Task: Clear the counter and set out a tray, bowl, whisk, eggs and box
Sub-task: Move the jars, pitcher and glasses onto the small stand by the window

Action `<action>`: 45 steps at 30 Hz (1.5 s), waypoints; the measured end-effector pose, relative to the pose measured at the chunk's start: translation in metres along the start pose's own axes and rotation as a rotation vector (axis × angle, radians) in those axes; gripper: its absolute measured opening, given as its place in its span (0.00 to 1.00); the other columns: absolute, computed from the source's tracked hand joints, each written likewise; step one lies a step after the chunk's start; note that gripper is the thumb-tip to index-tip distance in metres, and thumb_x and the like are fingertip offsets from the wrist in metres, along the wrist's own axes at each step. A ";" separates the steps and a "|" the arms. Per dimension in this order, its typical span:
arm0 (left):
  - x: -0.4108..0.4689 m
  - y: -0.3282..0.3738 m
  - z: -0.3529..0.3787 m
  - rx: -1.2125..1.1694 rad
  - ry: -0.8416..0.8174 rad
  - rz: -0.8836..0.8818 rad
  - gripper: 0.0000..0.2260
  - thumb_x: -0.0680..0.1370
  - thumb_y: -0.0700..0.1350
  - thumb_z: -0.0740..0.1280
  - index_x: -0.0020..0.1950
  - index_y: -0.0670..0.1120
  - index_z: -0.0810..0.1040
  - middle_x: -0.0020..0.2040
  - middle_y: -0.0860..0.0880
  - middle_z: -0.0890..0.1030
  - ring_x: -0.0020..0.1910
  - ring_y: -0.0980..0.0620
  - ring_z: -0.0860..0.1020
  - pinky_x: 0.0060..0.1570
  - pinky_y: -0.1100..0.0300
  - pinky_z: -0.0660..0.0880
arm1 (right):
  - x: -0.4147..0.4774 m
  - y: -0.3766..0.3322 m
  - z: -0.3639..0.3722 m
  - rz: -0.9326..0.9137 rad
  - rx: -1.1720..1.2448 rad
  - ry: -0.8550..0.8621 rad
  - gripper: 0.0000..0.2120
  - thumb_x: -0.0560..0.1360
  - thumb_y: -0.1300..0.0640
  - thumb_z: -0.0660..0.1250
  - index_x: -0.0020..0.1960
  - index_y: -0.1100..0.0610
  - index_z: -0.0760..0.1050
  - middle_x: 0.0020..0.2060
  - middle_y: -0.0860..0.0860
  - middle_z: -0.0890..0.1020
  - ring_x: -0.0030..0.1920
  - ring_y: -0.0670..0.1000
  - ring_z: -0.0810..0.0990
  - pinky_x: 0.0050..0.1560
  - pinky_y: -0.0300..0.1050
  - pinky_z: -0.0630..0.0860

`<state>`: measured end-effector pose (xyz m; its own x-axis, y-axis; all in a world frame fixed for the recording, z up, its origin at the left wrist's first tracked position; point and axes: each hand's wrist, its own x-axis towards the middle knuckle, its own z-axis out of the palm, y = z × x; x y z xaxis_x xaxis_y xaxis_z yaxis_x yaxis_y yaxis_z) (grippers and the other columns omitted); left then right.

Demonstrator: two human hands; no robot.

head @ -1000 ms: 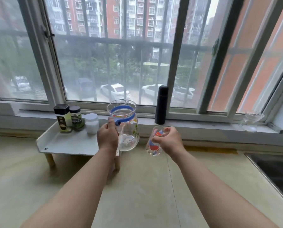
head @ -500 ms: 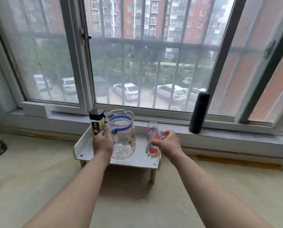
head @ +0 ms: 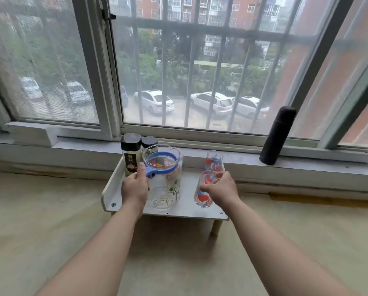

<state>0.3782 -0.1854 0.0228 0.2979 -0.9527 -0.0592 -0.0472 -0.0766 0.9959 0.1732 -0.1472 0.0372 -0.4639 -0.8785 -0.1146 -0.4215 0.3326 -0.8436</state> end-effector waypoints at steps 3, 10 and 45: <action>0.013 0.002 -0.001 -0.052 -0.071 -0.014 0.18 0.73 0.60 0.69 0.37 0.45 0.76 0.34 0.47 0.76 0.33 0.51 0.71 0.37 0.56 0.69 | 0.006 0.000 0.009 0.009 0.003 0.005 0.30 0.65 0.56 0.76 0.62 0.56 0.66 0.54 0.53 0.78 0.52 0.54 0.79 0.51 0.49 0.80; 0.046 -0.002 -0.015 0.136 -0.126 0.070 0.20 0.62 0.44 0.81 0.49 0.42 0.78 0.39 0.48 0.79 0.38 0.51 0.75 0.43 0.55 0.73 | 0.013 -0.003 0.020 0.023 0.008 0.002 0.30 0.66 0.58 0.76 0.63 0.57 0.66 0.54 0.53 0.77 0.52 0.53 0.78 0.47 0.45 0.76; 0.026 -0.024 0.028 -0.286 0.068 -0.465 0.30 0.77 0.57 0.65 0.72 0.41 0.64 0.69 0.42 0.72 0.67 0.41 0.70 0.66 0.47 0.68 | 0.037 0.008 0.004 0.025 -0.015 -0.012 0.27 0.67 0.59 0.74 0.63 0.56 0.67 0.55 0.53 0.77 0.53 0.55 0.78 0.55 0.52 0.78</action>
<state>0.3603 -0.2170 -0.0043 0.2870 -0.8158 -0.5021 0.3620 -0.3930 0.8453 0.1557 -0.1789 0.0236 -0.4653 -0.8737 -0.1418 -0.4215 0.3596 -0.8325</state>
